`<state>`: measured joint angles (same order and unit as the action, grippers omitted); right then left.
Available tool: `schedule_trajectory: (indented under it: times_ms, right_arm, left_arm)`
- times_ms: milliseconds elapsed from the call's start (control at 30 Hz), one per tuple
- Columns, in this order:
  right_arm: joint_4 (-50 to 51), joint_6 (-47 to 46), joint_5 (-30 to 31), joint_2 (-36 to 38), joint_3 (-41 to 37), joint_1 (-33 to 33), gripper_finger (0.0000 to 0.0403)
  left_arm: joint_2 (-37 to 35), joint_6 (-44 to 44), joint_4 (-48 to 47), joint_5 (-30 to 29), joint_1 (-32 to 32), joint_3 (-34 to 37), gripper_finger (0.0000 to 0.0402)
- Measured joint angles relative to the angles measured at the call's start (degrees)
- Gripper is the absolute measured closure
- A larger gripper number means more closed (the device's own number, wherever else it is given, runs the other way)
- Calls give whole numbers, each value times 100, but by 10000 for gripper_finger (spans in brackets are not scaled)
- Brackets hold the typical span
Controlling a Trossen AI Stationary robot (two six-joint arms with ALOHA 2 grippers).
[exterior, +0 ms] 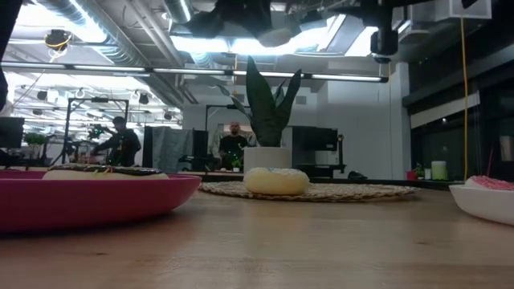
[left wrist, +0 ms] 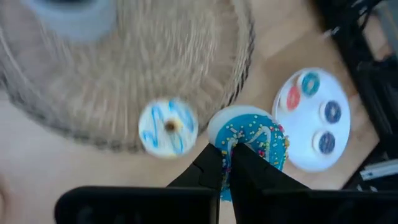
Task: Pick & Place donuts
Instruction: Put the blue donut on the white plate
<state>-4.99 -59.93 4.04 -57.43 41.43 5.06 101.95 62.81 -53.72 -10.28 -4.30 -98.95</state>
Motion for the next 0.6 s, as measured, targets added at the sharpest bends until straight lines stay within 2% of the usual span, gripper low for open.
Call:
schedule_trajectory:
  times_ms: [200, 433, 600]
  right_arm:
    - [-723, -133, -1, -237, 0, 0, 269]
    - [-1563, -125, 27, -638, 0, 2, 269]
    - [-1779, -3, 484, -662, 16, 2, 269]
  left_arm:
    - [0, -813, -3, -642, 38, -589, 391]
    - [-2, -1408, -46, -805, 158, -1185, 391]
    - [-11, -1462, -219, -782, 249, -1314, 391]
